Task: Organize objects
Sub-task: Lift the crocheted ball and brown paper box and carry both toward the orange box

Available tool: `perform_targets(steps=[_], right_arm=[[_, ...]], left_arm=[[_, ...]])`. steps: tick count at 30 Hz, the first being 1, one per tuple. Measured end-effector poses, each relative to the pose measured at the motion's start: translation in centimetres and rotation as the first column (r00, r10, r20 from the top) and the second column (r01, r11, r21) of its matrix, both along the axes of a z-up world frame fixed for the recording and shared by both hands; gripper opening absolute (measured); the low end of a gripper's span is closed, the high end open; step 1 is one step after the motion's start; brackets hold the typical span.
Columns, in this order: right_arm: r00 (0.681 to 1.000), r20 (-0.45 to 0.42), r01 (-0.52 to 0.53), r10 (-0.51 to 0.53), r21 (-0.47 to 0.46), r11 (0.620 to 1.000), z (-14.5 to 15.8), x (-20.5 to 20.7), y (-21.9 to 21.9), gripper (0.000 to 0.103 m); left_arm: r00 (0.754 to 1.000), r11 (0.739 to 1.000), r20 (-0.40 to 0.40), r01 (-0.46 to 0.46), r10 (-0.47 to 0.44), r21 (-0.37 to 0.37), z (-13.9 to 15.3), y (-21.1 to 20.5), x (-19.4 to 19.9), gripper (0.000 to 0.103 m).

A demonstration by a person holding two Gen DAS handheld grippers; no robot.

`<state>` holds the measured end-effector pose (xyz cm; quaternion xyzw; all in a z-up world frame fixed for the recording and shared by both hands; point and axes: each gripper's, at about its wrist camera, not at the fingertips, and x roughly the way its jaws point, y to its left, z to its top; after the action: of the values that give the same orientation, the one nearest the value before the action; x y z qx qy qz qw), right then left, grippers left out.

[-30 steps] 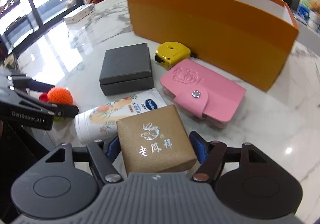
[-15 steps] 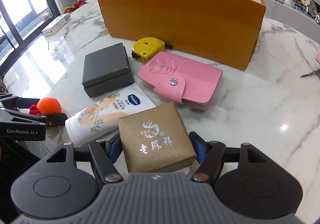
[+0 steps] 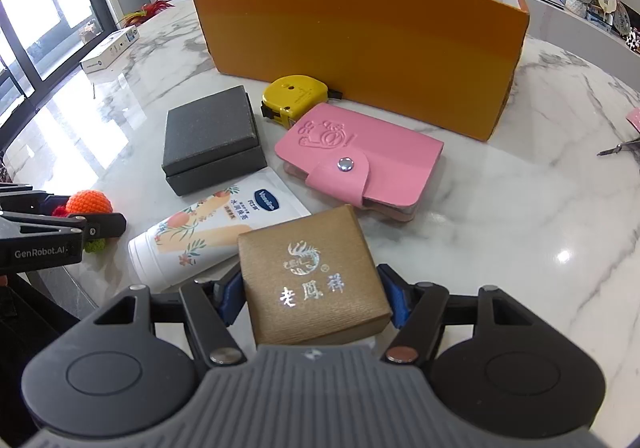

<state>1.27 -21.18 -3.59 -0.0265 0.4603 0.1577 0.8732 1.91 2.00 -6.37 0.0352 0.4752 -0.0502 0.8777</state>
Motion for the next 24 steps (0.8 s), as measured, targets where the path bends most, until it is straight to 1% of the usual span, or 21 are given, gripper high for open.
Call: perform_targets(steps=[8, 11, 22, 24], right_arm=[[1.0, -0.002, 0.005, -0.005, 0.0, 1.0, 0.0, 0.0, 0.0, 0.068], [1.0, 0.006, 0.007, -0.007, -0.01, 1.0, 0.1, -0.1, 0.0, 0.068], [0.999, 0.034, 0.012, -0.012, -0.008, 1.0, 1.4, -0.7, 0.0, 0.066], [0.999, 0.042, 0.011, -0.011, -0.003, 1.0, 1.9, -0.8, 0.1, 0.063]], left_arm=[[1.0, 1.0, 0.008, 0.004, -0.004, 0.006, 0.0, 0.0, -0.1, 0.047], [1.0, 1.0, 0.019, 0.003, -0.004, 0.021, 0.1, -0.1, -0.2, 0.047], [0.999, 0.999, 0.054, 0.005, -0.006, 0.035, 0.6, -0.2, -0.5, 0.047], [0.998, 0.999, 0.067, 0.003, -0.006, 0.039, 0.9, -0.2, -0.5, 0.047]])
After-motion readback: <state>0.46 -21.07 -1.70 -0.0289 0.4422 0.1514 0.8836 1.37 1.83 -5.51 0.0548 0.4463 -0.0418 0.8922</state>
